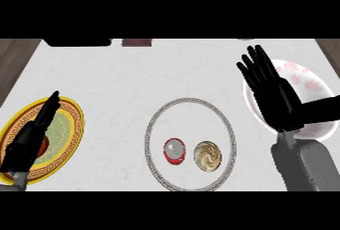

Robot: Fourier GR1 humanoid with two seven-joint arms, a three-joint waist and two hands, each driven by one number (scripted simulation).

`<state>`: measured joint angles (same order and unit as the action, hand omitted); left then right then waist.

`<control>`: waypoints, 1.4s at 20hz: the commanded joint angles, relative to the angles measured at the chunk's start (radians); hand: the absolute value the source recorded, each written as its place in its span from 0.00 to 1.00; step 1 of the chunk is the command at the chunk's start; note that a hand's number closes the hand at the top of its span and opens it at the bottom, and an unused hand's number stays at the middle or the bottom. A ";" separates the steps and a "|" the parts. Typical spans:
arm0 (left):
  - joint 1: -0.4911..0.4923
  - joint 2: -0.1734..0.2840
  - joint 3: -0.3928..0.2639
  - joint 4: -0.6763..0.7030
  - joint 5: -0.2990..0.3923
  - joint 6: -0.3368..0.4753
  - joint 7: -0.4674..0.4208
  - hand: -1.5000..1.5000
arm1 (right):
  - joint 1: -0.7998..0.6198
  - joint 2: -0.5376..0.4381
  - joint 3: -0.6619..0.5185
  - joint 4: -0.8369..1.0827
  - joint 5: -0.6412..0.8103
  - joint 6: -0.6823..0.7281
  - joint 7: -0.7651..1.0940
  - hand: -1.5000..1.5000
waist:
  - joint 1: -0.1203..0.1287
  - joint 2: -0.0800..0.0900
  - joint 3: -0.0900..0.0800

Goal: Pick the cupcake from the placemat and place it in the bowl

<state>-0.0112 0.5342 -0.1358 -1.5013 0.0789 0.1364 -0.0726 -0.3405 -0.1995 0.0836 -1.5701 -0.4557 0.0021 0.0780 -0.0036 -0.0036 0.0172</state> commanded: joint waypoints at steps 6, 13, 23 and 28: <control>-0.105 -0.149 -0.107 -0.102 0.111 -0.115 0.047 0.50 | 0.203 -0.040 0.110 -0.101 0.330 -0.150 -0.122 1.00 | -0.040 -0.003 -0.018; -0.114 -0.241 -0.167 -0.075 0.108 -0.128 0.092 0.50 | 0.280 0.026 0.291 0.015 0.667 -0.349 -0.165 0.00 | 0.001 0.004 -0.017; -0.158 -0.259 -0.172 -0.063 0.084 -0.114 0.113 0.50 | 0.050 -0.284 0.394 -0.015 0.963 -0.030 0.335 0.00 | 0.005 0.001 -0.022; -0.153 -0.269 -0.181 -0.062 0.076 -0.110 0.112 0.50 | -0.034 -0.261 0.511 -0.056 0.855 0.323 0.603 0.00 | 0.019 0.000 -0.024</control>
<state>-0.1537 0.2783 -0.3161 -1.5708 0.1656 0.0138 0.0383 -0.3114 -0.4444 0.5394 -1.6051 0.4465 0.1085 0.5057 0.0128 -0.0042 -0.0060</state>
